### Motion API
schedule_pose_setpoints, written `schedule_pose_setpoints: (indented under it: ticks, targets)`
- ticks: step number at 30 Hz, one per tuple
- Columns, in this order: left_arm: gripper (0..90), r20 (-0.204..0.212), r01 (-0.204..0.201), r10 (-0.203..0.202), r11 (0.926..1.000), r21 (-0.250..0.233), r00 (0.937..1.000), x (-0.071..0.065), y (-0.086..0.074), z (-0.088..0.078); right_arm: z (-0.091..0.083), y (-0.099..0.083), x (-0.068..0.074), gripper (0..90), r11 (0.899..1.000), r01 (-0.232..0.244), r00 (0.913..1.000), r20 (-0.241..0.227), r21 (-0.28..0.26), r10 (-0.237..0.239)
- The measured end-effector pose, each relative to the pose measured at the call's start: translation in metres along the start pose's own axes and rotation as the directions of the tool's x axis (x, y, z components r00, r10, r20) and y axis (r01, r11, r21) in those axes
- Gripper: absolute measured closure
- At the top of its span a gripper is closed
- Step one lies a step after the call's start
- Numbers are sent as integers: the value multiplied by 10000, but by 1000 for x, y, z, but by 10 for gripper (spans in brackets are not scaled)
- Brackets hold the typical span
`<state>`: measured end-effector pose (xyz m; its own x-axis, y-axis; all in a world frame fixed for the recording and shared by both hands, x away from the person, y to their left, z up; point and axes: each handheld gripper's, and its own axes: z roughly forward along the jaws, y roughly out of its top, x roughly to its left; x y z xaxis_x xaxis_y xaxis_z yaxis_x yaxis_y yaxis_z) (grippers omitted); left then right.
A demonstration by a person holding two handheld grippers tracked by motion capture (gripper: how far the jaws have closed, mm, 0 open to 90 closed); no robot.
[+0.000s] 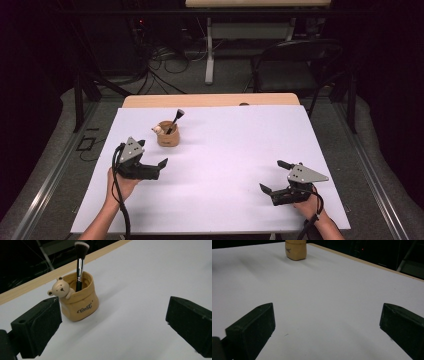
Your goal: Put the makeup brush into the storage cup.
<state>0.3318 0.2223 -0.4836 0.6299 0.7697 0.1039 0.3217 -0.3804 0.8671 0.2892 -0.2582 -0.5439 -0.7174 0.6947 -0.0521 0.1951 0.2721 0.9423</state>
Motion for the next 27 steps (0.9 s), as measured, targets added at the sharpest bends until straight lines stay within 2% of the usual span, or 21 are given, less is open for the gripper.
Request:
schedule_pose_setpoints:
  ticks: [6,15,21,27]
  targets:
    - [1,37,5,-5,10000,33,10000,-6,-12,-7,-1,0,0,0,10000,37,10000,-9,90,-37]
    - [0,-26,401,-401,9992,23,9992,-9,-35,-15,0,0,0,0,10000,29,10000,-17,79,-29]
    - [0,37,758,-760,9966,309,9971,-12,-55,-20,0,0,0,0,10000,42,10000,-19,57,-42]
    - [0,142,779,-787,9958,474,9968,-15,-67,-23,0,0,0,0,9998,73,10000,-32,164,-73]
